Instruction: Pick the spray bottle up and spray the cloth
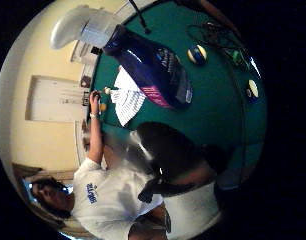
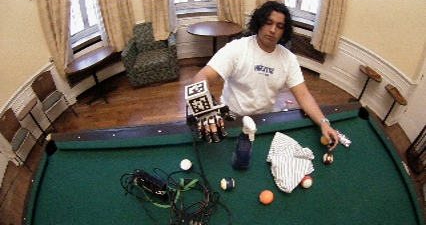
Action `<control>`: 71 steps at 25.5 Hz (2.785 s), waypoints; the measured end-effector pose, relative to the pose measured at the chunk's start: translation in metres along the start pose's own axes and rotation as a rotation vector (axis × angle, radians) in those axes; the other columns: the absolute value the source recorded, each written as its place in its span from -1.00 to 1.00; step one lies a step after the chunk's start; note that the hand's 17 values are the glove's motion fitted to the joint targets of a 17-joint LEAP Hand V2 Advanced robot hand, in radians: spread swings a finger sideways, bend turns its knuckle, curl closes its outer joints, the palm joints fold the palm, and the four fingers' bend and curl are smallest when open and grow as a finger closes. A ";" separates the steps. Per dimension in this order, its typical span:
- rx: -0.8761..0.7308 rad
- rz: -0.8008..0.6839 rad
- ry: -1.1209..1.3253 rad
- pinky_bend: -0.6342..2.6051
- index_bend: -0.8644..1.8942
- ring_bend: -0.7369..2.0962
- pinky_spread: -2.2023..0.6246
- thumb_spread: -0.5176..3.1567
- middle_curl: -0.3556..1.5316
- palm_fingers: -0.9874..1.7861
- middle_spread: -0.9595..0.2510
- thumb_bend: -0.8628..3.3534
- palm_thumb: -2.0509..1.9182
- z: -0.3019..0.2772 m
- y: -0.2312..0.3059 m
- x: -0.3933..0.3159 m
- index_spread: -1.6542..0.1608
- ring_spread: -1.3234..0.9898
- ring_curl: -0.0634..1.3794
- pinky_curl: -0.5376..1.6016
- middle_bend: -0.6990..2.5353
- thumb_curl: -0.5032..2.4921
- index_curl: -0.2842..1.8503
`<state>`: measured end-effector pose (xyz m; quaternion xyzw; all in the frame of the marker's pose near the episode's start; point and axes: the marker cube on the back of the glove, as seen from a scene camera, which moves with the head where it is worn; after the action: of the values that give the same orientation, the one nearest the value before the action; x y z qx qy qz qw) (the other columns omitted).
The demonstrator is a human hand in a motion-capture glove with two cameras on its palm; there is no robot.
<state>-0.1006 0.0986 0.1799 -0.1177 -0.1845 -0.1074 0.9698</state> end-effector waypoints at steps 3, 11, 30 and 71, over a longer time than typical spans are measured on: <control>0.017 0.006 -0.094 -0.42 -0.27 -0.23 0.73 -0.12 -0.28 0.00 0.47 -0.59 0.20 0.007 -0.007 -0.010 0.35 0.11 -0.51 -0.19 -0.44 -0.47 -0.51; 0.069 0.055 -0.492 -0.44 -0.29 -0.23 0.73 -0.14 -0.26 0.04 0.48 -0.60 0.23 0.026 -0.028 -0.039 0.37 0.11 -0.50 -0.19 -0.42 -0.46 -0.52; 0.366 0.294 -0.789 -0.40 -0.33 -0.16 0.73 -0.19 -0.24 0.00 0.47 -0.59 0.36 0.052 -0.062 -0.077 0.42 0.11 -0.46 -0.16 -0.38 -0.43 -0.59; 0.393 0.322 -0.733 -0.53 -0.18 -0.12 0.61 -0.20 -0.20 0.42 0.29 -0.60 0.39 0.049 -0.131 -0.067 0.48 0.02 -0.44 -0.24 -0.35 -0.42 -0.45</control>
<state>-0.2102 -0.0014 0.2231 0.0116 -0.5123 0.1307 0.8487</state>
